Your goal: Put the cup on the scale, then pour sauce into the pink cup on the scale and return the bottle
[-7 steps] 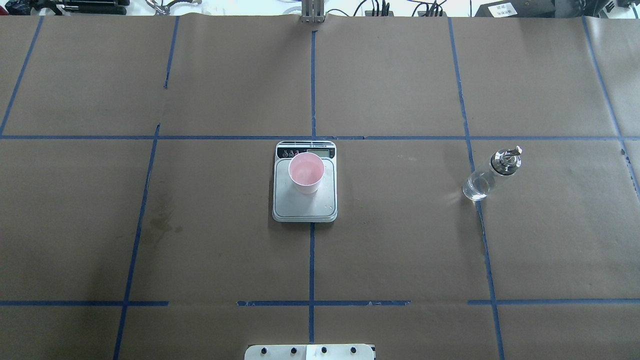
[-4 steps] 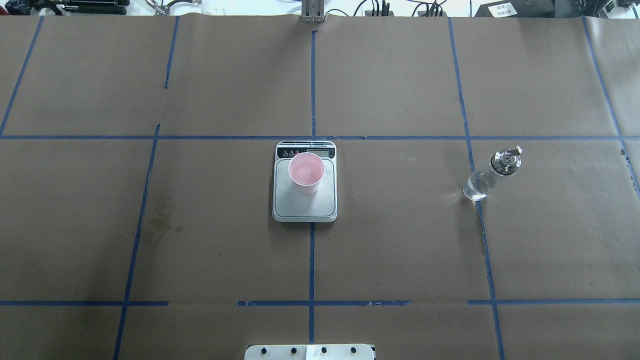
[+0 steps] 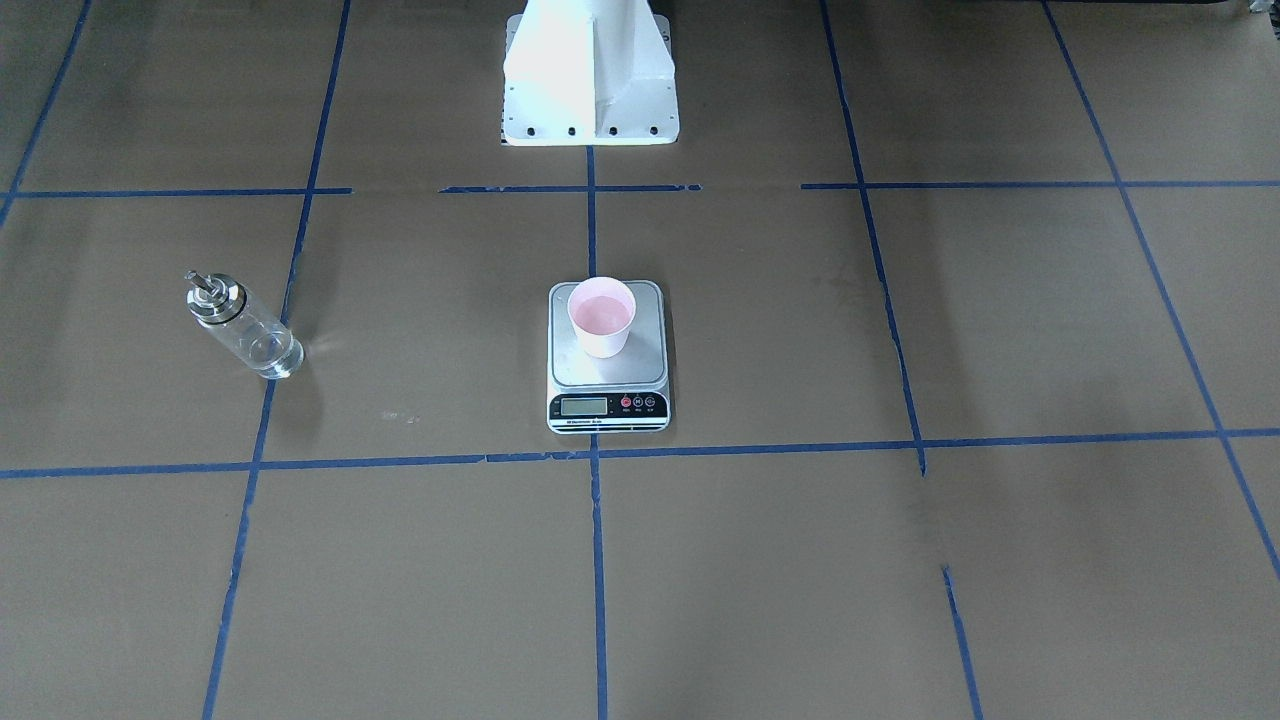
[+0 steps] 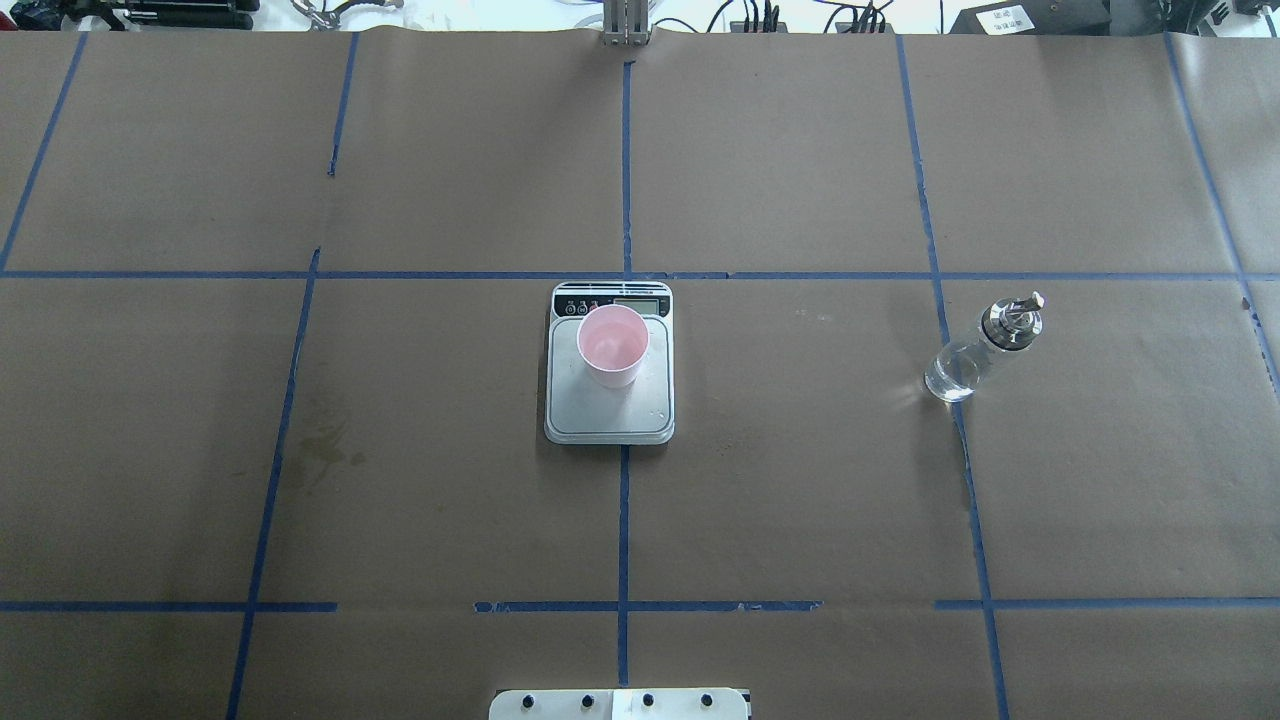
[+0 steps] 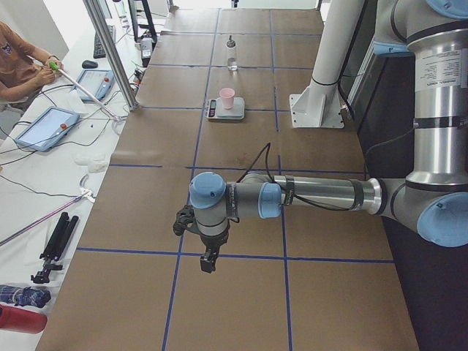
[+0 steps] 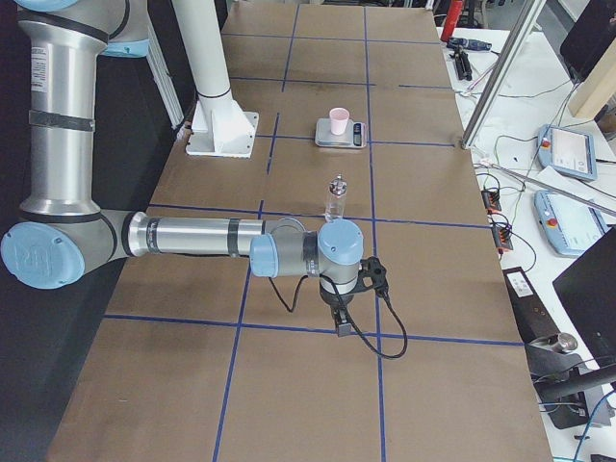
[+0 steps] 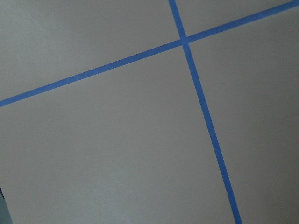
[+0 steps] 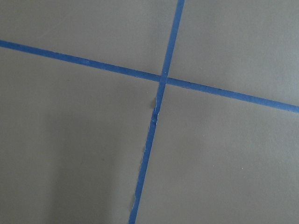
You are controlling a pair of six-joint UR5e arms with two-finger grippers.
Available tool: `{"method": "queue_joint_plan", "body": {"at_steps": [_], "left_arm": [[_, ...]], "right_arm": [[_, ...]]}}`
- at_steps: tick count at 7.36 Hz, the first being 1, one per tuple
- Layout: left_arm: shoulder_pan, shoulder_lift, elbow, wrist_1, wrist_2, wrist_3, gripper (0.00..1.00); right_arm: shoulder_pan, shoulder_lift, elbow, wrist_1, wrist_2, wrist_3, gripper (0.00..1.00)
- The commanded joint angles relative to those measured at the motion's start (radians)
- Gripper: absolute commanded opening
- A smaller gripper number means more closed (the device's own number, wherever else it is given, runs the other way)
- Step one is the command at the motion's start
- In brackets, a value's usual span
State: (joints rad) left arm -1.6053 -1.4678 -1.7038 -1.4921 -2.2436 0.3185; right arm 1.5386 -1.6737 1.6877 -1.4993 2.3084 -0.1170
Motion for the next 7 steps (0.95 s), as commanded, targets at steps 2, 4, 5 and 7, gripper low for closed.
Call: {"method": "queue_joint_plan", "body": {"at_steps": [2,4,5,7], "left_arm": [[-0.005,-0.002,0.003,0.009,-0.06,-0.01,1.0],[-0.004,-0.003,0.0,0.019,-0.109,-0.015,1.0],[-0.004,-0.003,-0.002,0.029,-0.11,-0.015,1.0],[-0.004,-0.003,-0.002,0.029,-0.111,-0.015,1.0]], "right_arm": [[0.0,-0.003,-0.002,-0.001,0.003,0.011,1.0],[0.0,-0.009,0.0,-0.001,0.005,0.011,1.0],[0.0,-0.009,-0.002,-0.004,0.005,0.013,1.0],[0.0,-0.011,0.009,-0.071,0.009,0.013,1.0]]}}
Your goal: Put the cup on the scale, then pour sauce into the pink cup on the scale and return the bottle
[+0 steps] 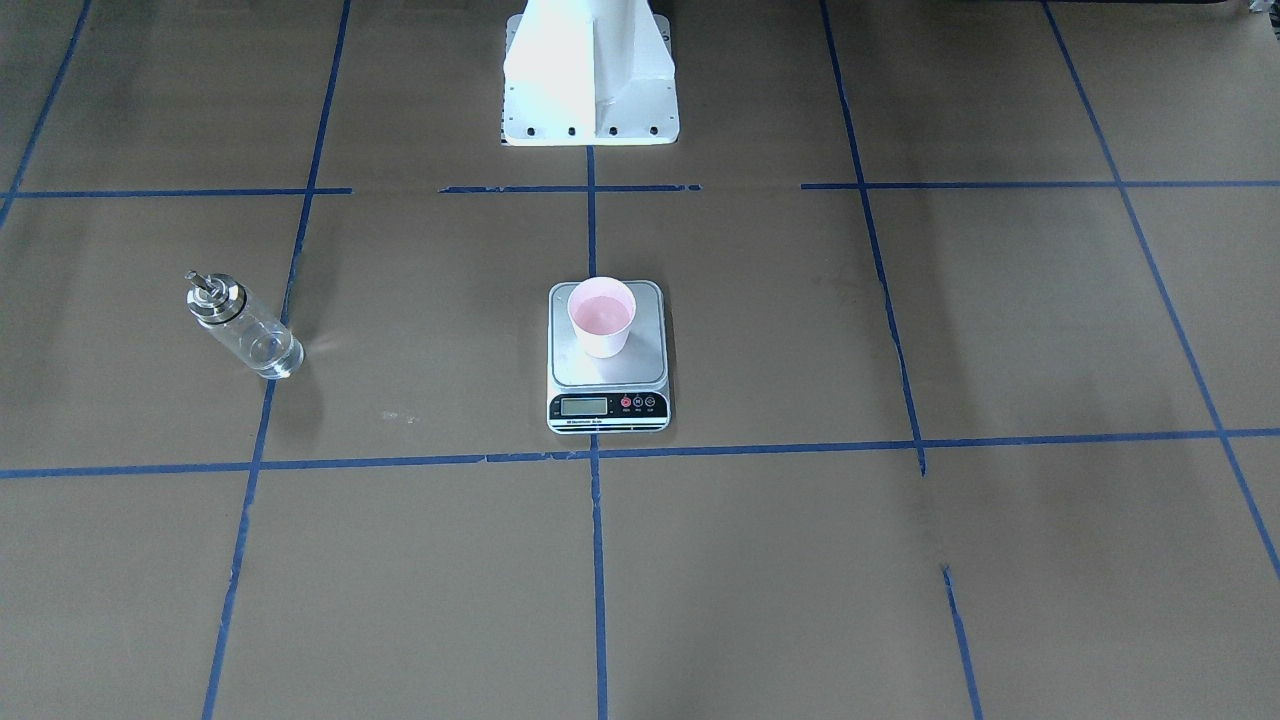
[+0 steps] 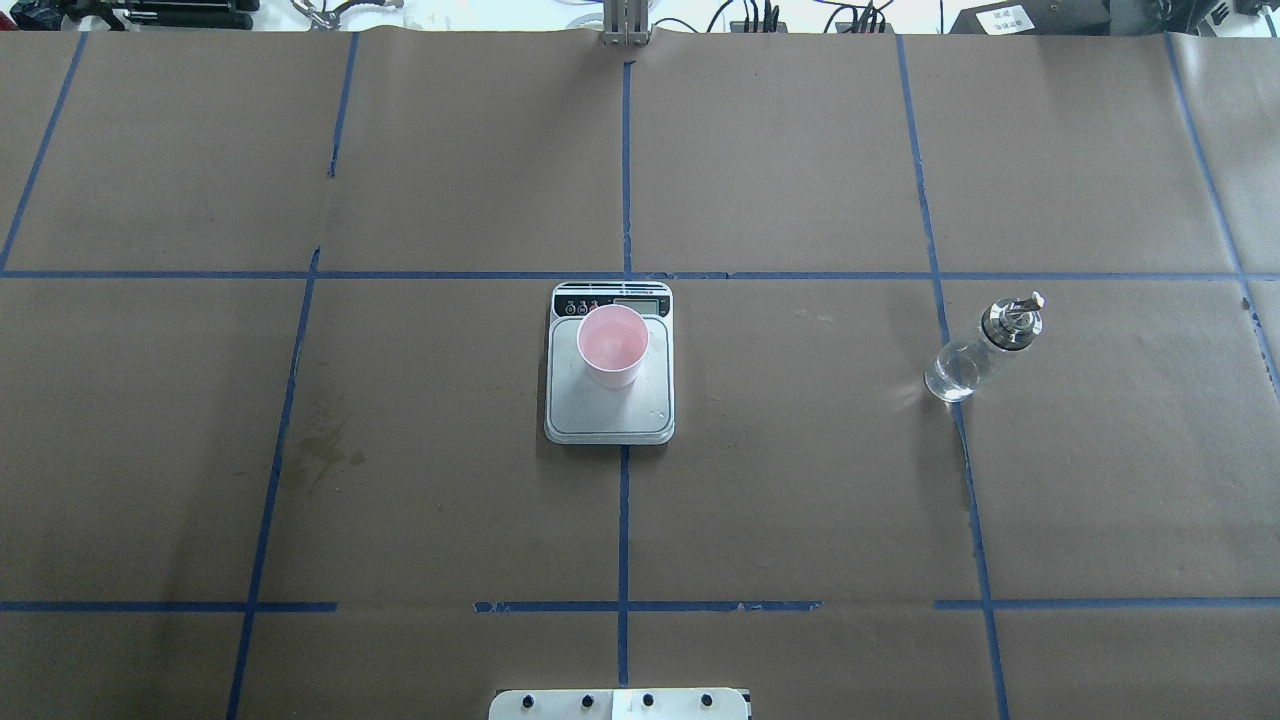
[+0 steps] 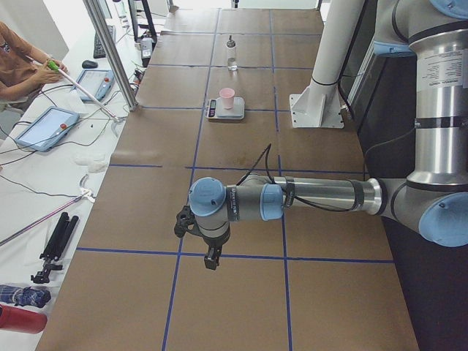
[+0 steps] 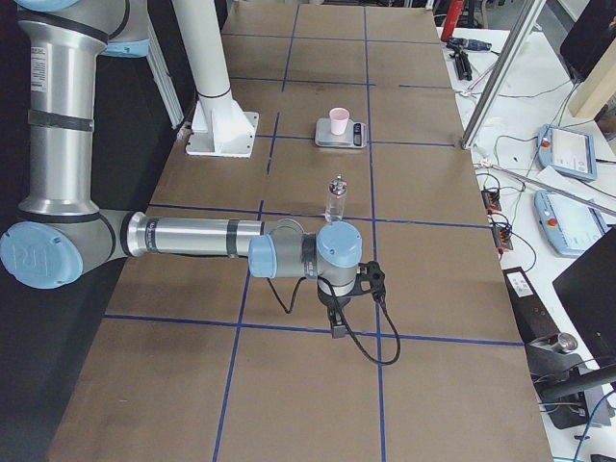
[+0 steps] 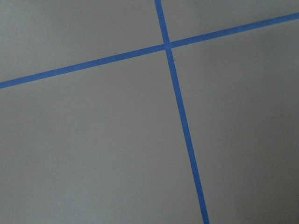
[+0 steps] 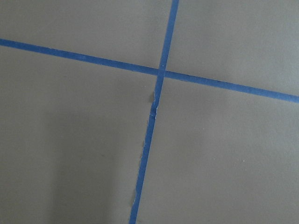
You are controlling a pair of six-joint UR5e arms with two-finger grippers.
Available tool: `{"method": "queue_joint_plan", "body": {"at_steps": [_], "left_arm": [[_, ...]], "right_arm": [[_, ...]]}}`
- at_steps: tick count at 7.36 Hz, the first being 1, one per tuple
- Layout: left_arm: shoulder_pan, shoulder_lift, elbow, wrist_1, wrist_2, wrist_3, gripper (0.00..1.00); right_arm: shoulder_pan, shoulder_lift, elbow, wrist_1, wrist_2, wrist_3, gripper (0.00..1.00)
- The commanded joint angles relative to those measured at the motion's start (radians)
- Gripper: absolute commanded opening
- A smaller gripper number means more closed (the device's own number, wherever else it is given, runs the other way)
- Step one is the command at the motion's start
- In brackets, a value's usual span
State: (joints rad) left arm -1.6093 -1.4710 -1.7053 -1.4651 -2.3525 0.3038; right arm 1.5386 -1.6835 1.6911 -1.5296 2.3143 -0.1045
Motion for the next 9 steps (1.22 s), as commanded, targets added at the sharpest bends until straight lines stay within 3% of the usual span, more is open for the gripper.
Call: {"method": "queue_joint_plan", "body": {"at_steps": [1,4,8,9], "left_arm": [[0.0,0.0,0.0,0.002,-0.001,0.0,1.0],[-0.001,0.001,-0.004,0.002,-0.001,0.0,1.0],[0.0,0.001,-0.008,-0.012,-0.005,0.011,1.0],[0.0,-0.003,-0.01,-0.018,-0.007,0.011,1.0]], "right_arm": [[0.0,0.001,0.012,-0.084,0.034,0.008,1.0],[0.0,0.01,0.012,-0.078,0.086,0.21,1.0],[-0.002,0.031,0.013,-0.072,0.071,0.194,1.0],[-0.002,0.028,0.007,-0.026,0.068,0.192,1.0]]}}
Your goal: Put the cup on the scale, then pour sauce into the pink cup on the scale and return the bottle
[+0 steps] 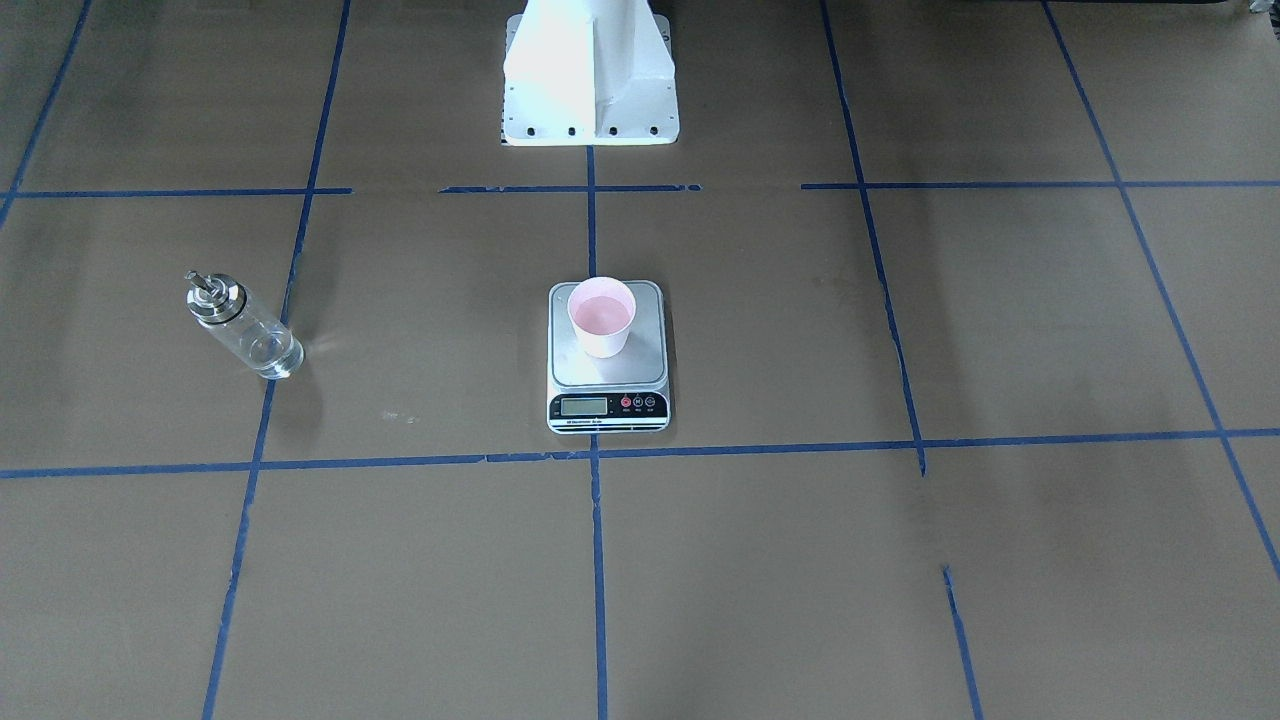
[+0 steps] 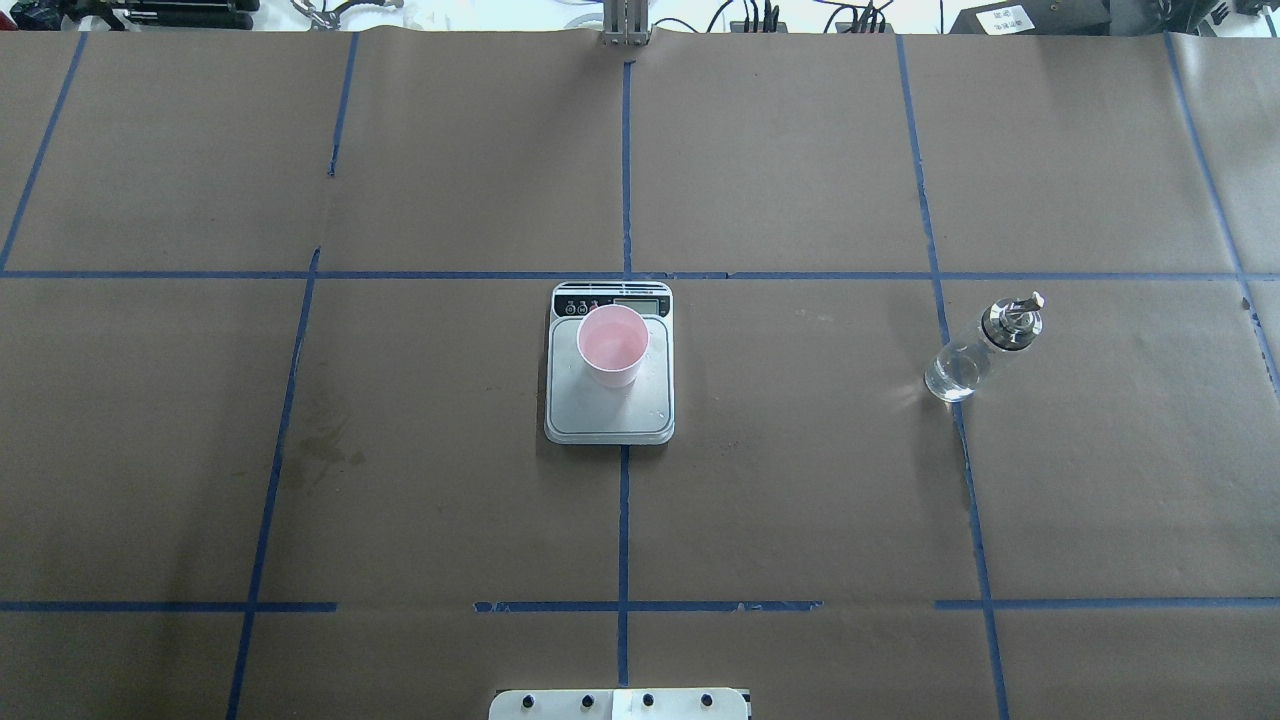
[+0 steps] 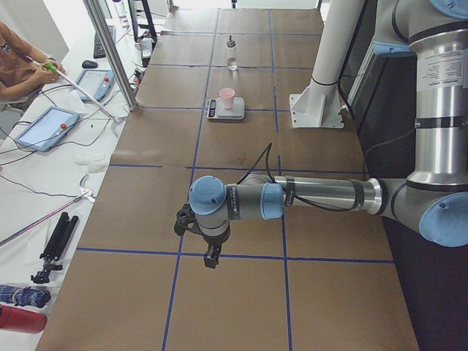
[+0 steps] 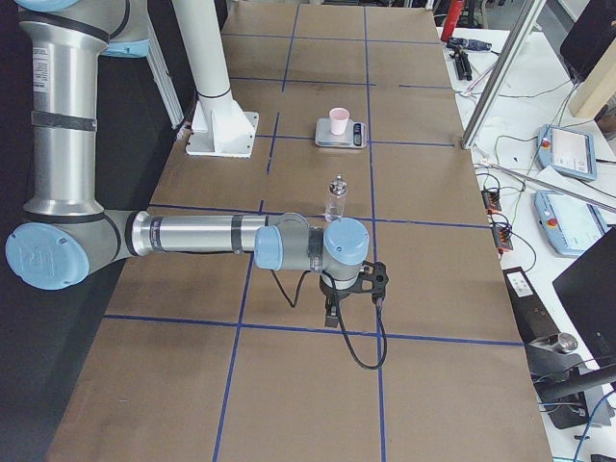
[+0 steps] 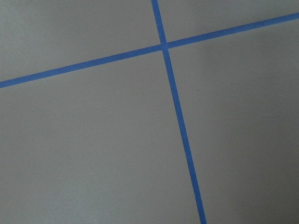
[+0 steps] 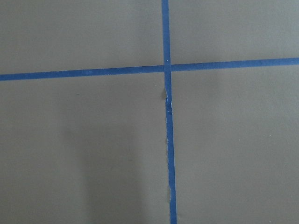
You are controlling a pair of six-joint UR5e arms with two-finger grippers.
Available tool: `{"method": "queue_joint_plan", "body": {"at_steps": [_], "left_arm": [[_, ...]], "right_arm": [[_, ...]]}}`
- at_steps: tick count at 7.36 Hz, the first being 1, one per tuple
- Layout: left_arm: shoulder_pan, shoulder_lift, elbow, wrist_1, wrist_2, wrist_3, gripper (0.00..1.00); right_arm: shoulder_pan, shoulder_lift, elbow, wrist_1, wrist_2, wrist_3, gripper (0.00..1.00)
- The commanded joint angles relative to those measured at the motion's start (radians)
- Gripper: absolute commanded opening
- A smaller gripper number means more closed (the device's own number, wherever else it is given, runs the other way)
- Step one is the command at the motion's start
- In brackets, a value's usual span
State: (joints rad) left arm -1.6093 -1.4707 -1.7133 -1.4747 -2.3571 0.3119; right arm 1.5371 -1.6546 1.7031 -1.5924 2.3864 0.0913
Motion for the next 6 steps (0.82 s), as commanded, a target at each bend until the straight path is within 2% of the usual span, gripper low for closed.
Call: {"method": "queue_joint_plan", "body": {"at_steps": [1,3,4,6], "left_arm": [[-0.001,-0.004,-0.002,-0.031,-0.004,0.001,1.0],[0.0,-0.005,0.003,-0.049,-0.016,-0.01,1.0],[-0.001,0.0,-0.002,-0.047,-0.058,-0.08,1.0],[-0.001,-0.003,-0.005,-0.047,-0.062,-0.125,1.0]], "right_arm": [[0.0,-0.001,-0.009,0.044,-0.004,-0.005,1.0],[0.0,0.001,-0.01,0.043,-0.004,-0.005,1.0],[-0.002,0.001,-0.01,0.043,-0.004,-0.005,1.0],[0.0,0.001,-0.01,0.043,-0.004,-0.004,1.0]]}}
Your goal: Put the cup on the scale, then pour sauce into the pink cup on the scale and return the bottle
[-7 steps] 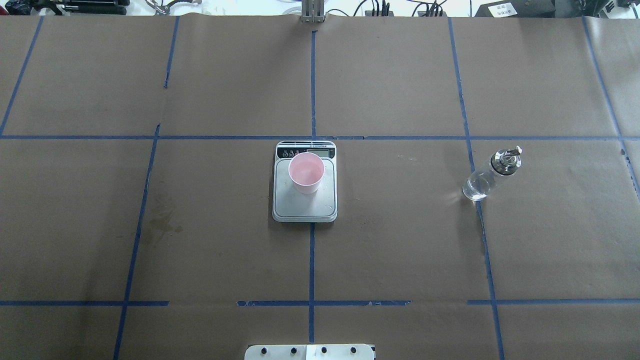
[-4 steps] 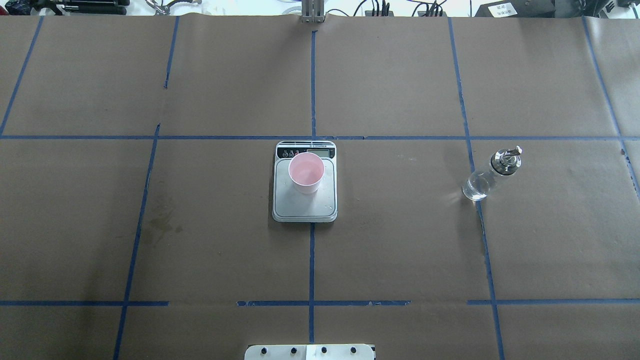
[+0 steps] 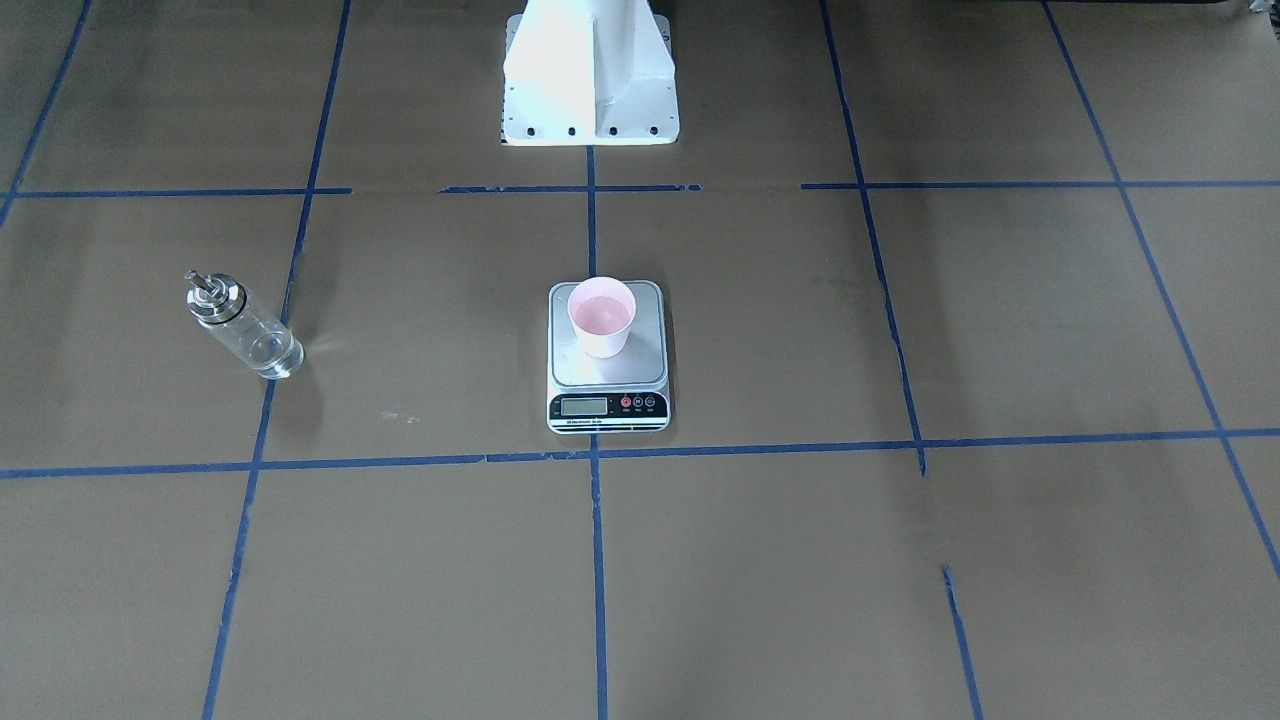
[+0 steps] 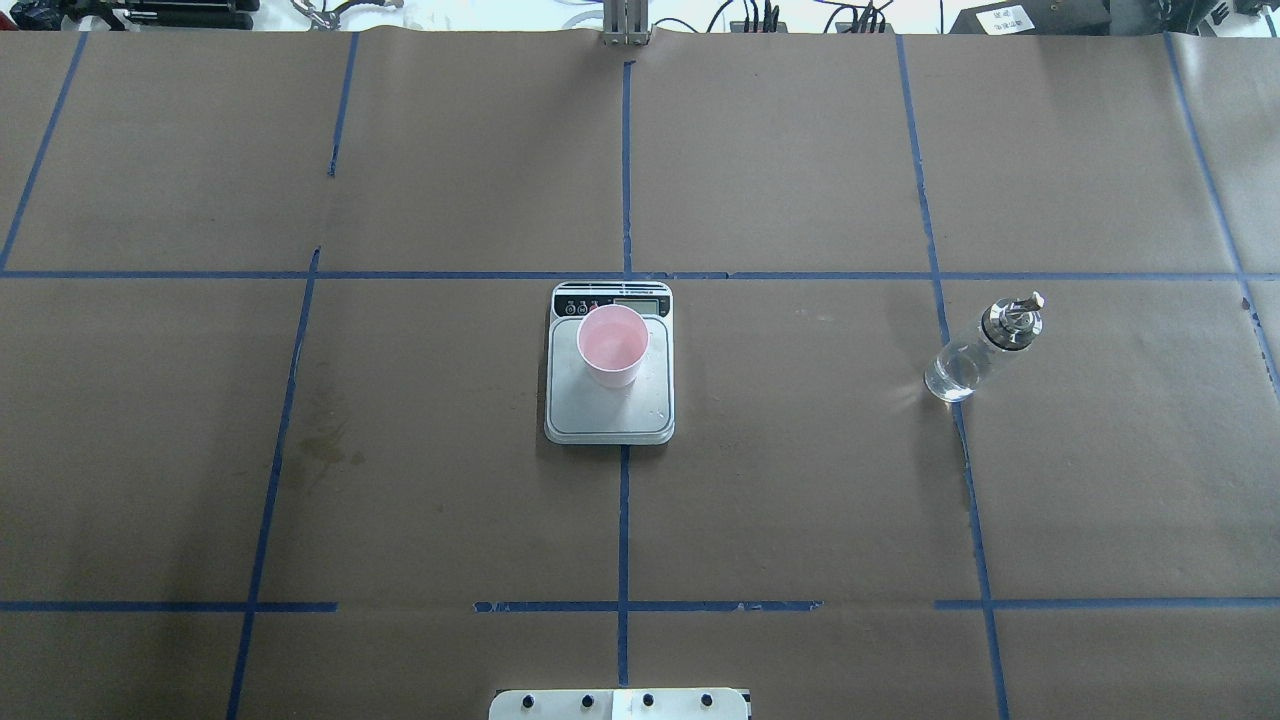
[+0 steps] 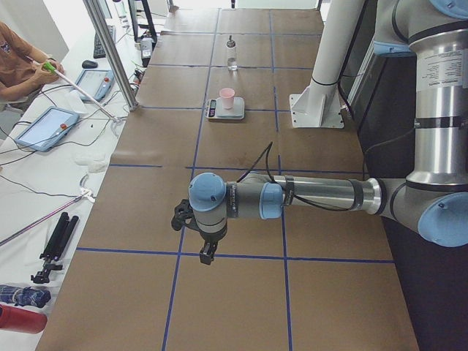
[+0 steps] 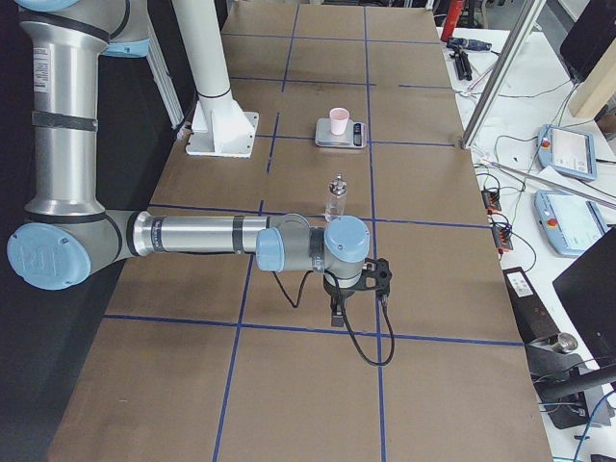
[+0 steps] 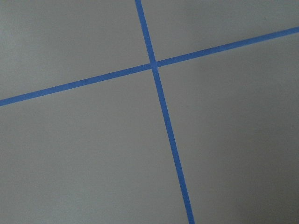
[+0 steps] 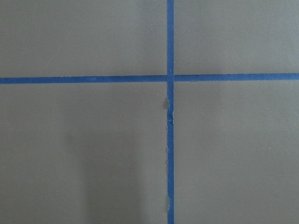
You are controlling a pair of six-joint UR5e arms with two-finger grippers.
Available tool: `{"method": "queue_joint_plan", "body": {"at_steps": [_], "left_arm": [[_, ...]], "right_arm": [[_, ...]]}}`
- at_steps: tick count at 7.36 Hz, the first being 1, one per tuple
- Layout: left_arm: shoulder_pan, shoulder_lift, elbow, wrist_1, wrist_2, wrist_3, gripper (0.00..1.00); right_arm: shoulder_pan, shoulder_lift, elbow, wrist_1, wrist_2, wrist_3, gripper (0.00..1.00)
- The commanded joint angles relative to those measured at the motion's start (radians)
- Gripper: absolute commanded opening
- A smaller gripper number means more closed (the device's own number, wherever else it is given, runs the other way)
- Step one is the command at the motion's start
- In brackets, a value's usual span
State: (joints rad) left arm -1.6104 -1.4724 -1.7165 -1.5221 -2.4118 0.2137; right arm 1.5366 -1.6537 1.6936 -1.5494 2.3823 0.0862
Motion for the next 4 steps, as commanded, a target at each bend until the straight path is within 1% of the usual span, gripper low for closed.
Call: {"method": "queue_joint_plan", "body": {"at_steps": [1,4], "left_arm": [[0.0,-0.005,-0.002,0.0,-0.006,-0.031,1.0],[-0.003,-0.008,-0.005,-0.001,-0.006,-0.071,1.0]], "right_arm": [[0.0,0.0,0.0,0.0,0.0,0.001,1.0],[0.0,0.0,-0.002,0.0,0.0,0.001,1.0]]}}
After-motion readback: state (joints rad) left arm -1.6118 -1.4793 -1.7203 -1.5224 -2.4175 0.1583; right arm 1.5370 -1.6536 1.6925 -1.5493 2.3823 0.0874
